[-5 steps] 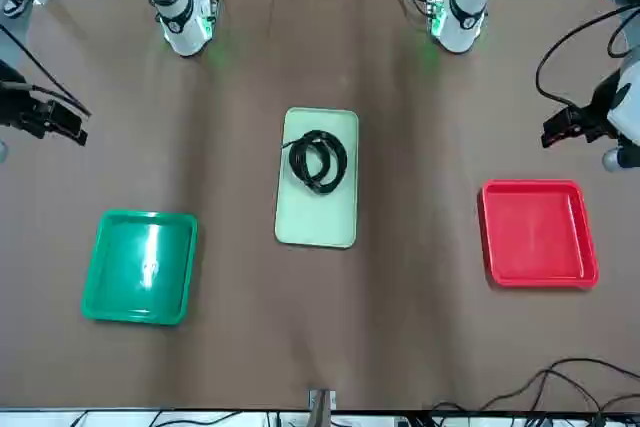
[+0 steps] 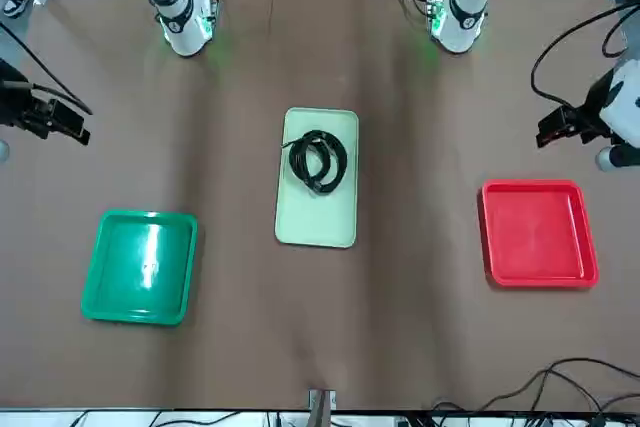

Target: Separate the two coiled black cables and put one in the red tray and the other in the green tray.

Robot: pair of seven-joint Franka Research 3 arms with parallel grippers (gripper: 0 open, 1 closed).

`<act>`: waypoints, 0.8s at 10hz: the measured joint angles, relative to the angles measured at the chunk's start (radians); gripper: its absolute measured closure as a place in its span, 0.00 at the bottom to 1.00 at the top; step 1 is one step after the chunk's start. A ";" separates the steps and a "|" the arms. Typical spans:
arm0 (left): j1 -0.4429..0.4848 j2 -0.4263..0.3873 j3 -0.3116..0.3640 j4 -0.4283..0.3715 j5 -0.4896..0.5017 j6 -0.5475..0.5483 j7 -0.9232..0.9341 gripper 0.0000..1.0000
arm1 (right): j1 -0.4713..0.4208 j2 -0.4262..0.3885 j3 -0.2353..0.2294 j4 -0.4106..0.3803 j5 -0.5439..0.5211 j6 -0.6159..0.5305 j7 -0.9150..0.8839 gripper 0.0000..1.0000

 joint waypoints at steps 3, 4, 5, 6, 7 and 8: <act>-0.004 -0.006 -0.027 0.012 0.000 -0.066 0.024 0.00 | 0.000 0.000 0.000 0.000 0.001 0.000 0.000 0.01; -0.007 0.000 -0.063 0.000 0.000 -0.062 0.027 0.00 | 0.000 0.000 0.000 0.000 0.001 0.000 0.000 0.01; -0.009 0.009 -0.109 -0.034 0.000 -0.018 0.033 0.00 | 0.000 0.000 0.000 0.000 0.001 0.000 0.000 0.01; -0.011 0.019 -0.157 -0.091 0.000 0.057 0.037 0.00 | 0.000 0.000 -0.001 0.000 0.001 0.000 0.000 0.01; -0.014 0.031 -0.206 -0.169 0.000 0.158 0.038 0.00 | 0.000 0.000 -0.001 0.000 0.001 -0.001 0.000 0.01; -0.025 0.049 -0.249 -0.261 0.000 0.288 0.037 0.00 | 0.000 0.000 -0.001 0.000 0.001 -0.001 0.000 0.01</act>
